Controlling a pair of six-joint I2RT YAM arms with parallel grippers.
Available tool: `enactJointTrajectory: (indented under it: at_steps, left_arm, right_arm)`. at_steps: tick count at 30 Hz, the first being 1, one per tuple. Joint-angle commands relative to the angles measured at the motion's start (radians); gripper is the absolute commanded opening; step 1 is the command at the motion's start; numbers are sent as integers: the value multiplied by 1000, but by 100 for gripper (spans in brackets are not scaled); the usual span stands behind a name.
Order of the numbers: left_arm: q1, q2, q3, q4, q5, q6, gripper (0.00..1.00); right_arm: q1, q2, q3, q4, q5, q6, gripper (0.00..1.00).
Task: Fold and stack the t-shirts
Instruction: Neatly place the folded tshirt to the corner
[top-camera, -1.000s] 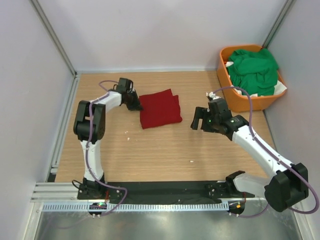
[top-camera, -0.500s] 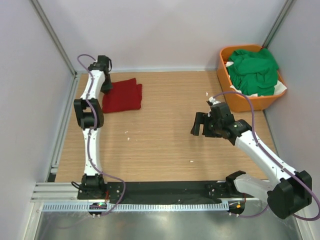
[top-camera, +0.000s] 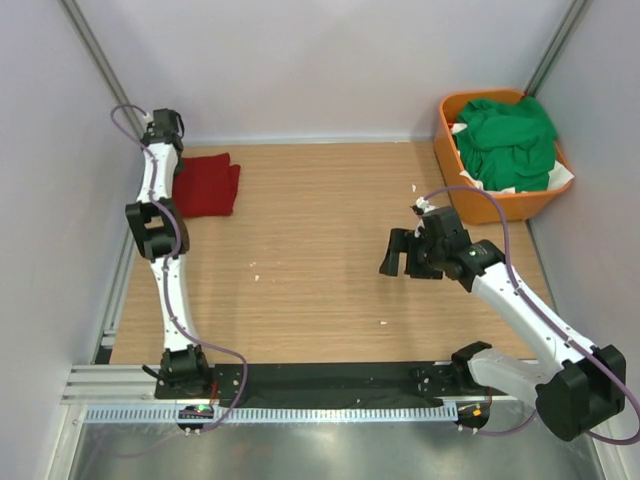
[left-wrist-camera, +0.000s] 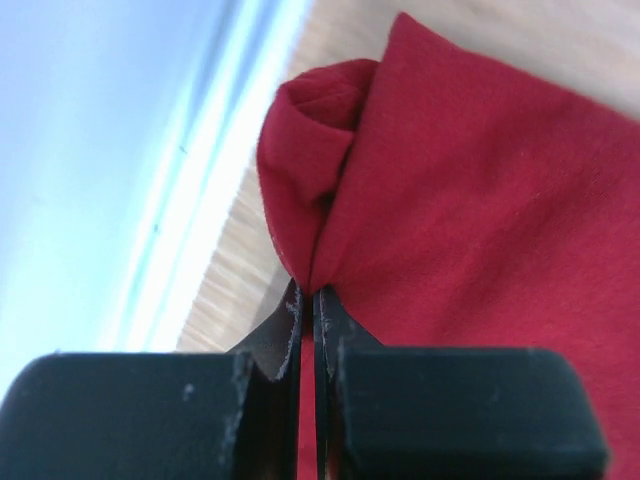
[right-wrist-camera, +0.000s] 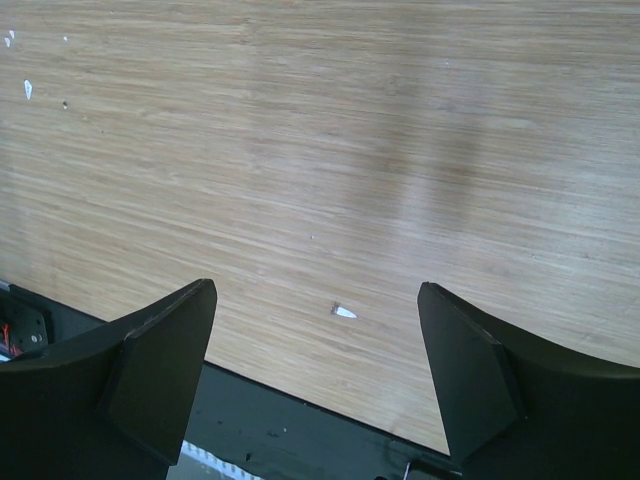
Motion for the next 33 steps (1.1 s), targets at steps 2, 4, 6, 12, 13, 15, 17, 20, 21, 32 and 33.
enactJointTrajectory:
  at_steps: [2, 4, 6, 12, 13, 15, 17, 20, 21, 32, 33]
  left_arm:
    - [24, -5, 34, 194, -127, 45, 0]
    - [24, 9, 31, 272, -202, 62, 0]
    - [25, 20, 42, 310, -268, 109, 1]
    - [27, -14, -4, 427, -269, 82, 96]
    - [25, -23, -4, 415, -252, 73, 100]
    - [21, -54, -9, 409, -250, 61, 100]
    - [15, -104, -30, 404, -253, 61, 100]
    - [8, -211, -96, 369, -226, 7, 100]
    - [5, -247, -122, 357, -213, -11, 100]
    - [44, -542, -599, 263, 55, -314, 34]
    - [47, -545, -631, 263, 95, -314, 24]
  right_arm:
    - [2, -37, 40, -27, -18, -25, 88]
    - [2, -30, 38, -30, -13, -25, 88]
    - [-1, -20, 40, -33, -10, -26, 88]
    - [0, 6, 31, -7, -7, -14, 88]
    - [0, 10, 32, -3, -13, -14, 88]
    - [0, 15, 34, 3, -22, -9, 88]
    - [0, 6, 41, 0, -24, -8, 88]
    - [0, -28, 46, -10, -18, -9, 88]
    - [2, -34, 45, -12, -16, -9, 89]
    - [2, -131, 55, -33, -71, 32, 88]
    - [2, -147, 45, -35, -79, 41, 88]
